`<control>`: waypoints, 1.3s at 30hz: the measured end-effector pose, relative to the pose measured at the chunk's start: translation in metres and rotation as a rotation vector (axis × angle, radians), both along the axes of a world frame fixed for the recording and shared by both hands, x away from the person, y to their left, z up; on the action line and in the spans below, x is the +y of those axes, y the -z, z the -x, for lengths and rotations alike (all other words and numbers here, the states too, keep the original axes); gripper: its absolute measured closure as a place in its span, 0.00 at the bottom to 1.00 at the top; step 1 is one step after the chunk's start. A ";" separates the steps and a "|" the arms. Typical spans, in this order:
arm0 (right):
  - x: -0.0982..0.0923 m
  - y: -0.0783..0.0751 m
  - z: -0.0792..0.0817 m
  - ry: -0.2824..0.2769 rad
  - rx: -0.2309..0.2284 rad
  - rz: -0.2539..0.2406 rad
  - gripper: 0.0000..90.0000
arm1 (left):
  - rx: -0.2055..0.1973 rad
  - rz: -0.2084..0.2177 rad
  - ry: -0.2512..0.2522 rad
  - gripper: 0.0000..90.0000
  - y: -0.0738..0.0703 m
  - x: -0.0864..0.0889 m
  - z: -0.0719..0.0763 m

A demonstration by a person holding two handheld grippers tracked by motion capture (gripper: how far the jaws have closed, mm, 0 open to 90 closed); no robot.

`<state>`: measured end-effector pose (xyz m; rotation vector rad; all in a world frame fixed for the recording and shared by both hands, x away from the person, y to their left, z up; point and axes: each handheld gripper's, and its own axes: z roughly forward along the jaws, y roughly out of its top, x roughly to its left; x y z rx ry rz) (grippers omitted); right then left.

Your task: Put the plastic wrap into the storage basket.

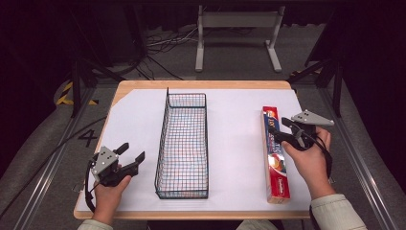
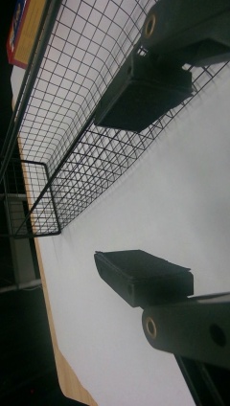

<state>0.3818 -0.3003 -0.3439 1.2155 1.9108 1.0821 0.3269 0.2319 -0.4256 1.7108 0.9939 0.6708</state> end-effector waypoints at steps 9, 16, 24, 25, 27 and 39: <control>0.004 0.007 -0.009 0.100 0.008 -0.041 0.35 | -0.003 0.000 -0.004 0.35 0.000 0.000 0.000; 0.010 0.014 -0.016 0.200 0.162 -0.072 0.34 | 0.003 -0.005 -0.006 0.35 0.000 0.001 0.001; 0.015 0.025 -0.026 0.291 0.286 -0.042 0.29 | 0.002 -0.010 0.002 0.34 0.001 0.000 0.000; 0.016 0.026 -0.027 0.309 0.315 -0.052 0.29 | 0.002 -0.010 0.002 0.34 0.001 0.000 0.000; 0.015 0.029 -0.030 0.325 0.369 -0.063 0.29 | 0.003 -0.012 0.002 0.34 0.001 0.000 0.001; 0.019 0.043 -0.045 0.395 0.539 -0.047 0.26 | 0.005 -0.002 -0.001 0.34 0.002 0.008 0.008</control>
